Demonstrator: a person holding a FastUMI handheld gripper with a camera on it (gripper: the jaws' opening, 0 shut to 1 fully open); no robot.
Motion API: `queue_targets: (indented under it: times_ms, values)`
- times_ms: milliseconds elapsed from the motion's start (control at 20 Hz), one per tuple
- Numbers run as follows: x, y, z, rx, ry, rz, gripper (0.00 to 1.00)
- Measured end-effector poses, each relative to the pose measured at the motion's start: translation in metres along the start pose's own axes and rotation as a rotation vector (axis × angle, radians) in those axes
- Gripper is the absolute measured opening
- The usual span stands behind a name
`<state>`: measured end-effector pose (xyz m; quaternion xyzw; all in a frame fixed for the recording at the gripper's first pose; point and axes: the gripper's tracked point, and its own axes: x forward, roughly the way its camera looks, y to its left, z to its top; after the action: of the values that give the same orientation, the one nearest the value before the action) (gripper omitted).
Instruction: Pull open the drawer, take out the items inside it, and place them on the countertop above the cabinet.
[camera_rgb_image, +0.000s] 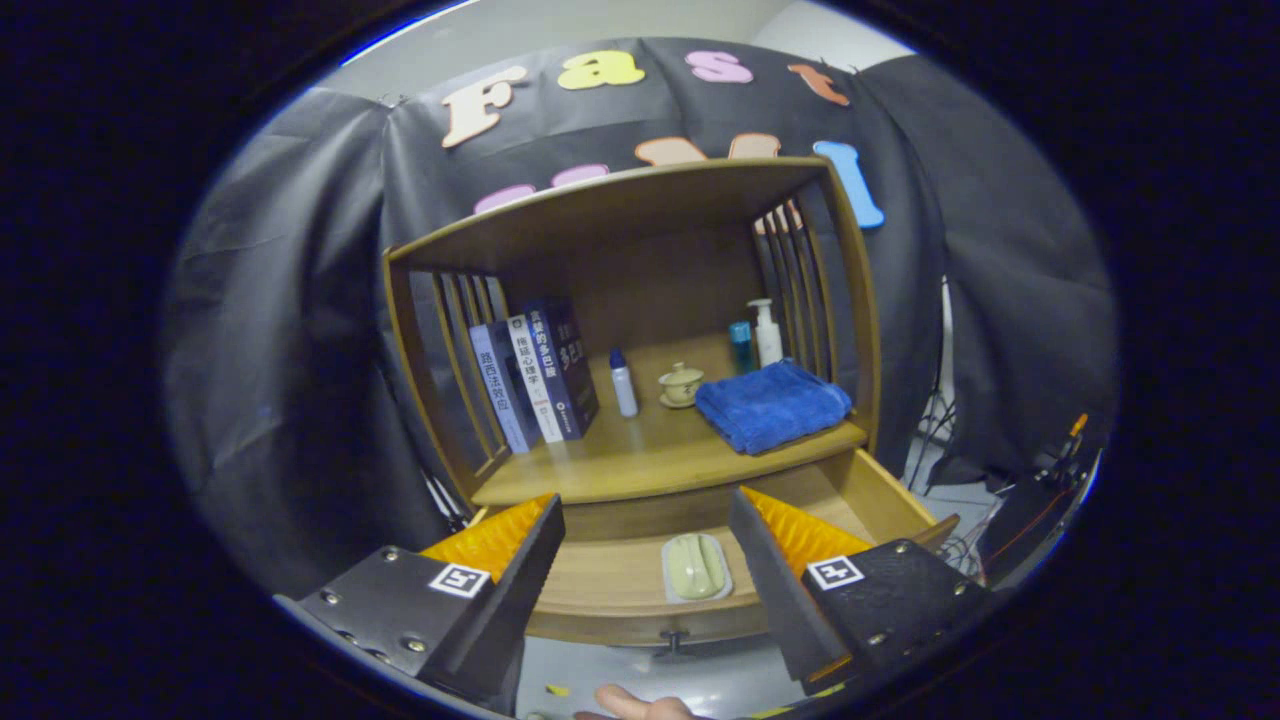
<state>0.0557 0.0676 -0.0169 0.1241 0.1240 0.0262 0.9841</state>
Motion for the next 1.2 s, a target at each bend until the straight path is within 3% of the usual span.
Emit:
queue_targets:
  times_ms: [150,300,500,650,1000,1100,1200]
  values:
    - [0.031,-0.022,-0.004,0.008,0.077,-0.041,0.99]
    - [0.062,-0.045,-0.039,-0.021,0.197,-0.09,1.0]
    - [0.099,-0.048,-0.085,-0.029,0.371,-0.067,1.0]
    - [0.12,-0.054,-0.099,-0.019,0.412,-0.095,1.0]
    - [0.134,-0.025,-0.147,0.04,0.595,-0.021,1.0]
    - [0.139,-0.025,-0.16,0.0,0.624,-0.045,1.0]
    - [0.139,-0.026,-0.16,-0.059,0.624,-0.065,0.89]
